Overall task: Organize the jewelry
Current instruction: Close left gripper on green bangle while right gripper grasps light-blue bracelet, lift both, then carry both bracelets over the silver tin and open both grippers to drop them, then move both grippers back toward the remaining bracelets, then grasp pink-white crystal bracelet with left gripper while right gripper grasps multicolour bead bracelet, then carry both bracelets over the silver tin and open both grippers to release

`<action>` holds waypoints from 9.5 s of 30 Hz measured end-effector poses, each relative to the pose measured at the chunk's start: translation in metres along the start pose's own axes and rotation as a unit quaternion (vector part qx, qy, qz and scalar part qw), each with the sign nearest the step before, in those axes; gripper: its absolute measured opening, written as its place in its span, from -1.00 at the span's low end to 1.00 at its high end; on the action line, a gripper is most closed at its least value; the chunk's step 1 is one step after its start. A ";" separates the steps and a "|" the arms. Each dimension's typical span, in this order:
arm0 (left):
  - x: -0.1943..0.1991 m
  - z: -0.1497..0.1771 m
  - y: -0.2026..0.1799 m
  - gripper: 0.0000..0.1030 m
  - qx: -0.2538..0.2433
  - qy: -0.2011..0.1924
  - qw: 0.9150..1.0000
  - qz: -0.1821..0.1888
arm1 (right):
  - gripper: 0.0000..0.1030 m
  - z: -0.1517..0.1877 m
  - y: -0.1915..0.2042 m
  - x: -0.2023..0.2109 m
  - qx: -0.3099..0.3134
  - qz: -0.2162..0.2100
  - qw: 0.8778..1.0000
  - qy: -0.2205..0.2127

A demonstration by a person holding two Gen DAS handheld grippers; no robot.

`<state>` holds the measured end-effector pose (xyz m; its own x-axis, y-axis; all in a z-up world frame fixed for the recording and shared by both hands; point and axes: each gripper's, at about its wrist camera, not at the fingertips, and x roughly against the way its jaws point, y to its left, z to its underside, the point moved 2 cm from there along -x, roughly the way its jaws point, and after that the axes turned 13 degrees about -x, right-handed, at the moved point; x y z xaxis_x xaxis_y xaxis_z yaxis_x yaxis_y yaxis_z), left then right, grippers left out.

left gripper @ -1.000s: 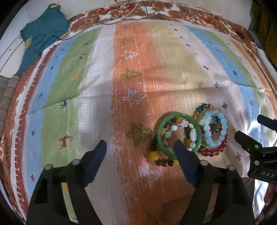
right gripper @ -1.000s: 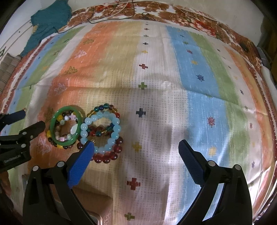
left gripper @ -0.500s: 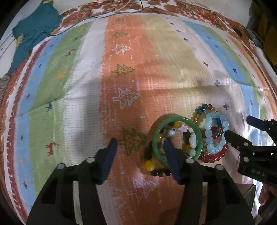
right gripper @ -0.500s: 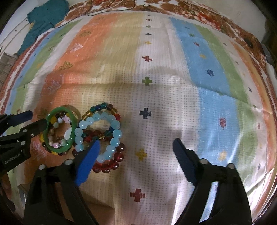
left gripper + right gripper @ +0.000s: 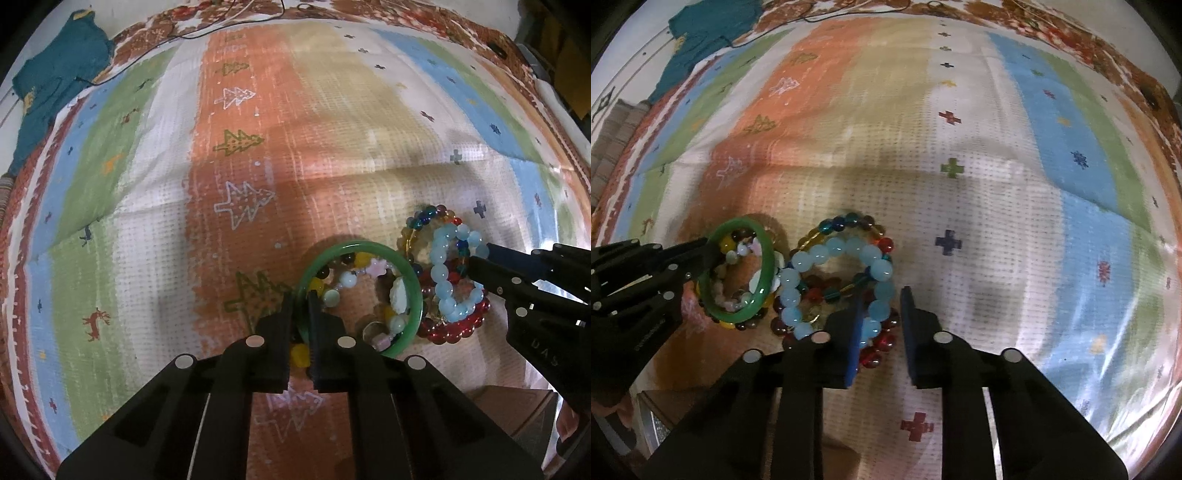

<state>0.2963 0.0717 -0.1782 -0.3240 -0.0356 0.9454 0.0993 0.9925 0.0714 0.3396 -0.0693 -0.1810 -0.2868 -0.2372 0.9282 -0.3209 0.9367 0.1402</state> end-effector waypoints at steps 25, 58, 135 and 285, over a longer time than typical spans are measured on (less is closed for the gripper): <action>0.050 0.010 0.004 -0.87 0.025 -0.039 0.998 -0.031 | -0.76 0.011 0.012 0.061 0.026 -0.035 0.996 -0.073; 0.163 0.053 -0.034 -0.87 0.024 -0.156 0.987 -0.041 | -0.76 0.063 0.021 0.160 0.047 -0.058 0.972 -0.221; 0.168 0.100 -0.041 0.15 0.041 -0.124 0.991 -0.037 | 0.29 0.090 -0.006 0.158 -0.010 -0.047 0.985 -0.168; 0.153 0.032 -0.044 -0.78 -0.010 -0.158 0.987 0.005 | -0.80 0.032 -0.005 0.151 0.026 -0.090 0.973 -0.210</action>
<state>0.2120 0.0265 -0.0466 -0.6005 0.0162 0.7995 0.1218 0.9900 0.0713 0.2696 -0.1183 -0.0530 -0.5622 -0.4910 0.6655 -0.4421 0.8585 0.2600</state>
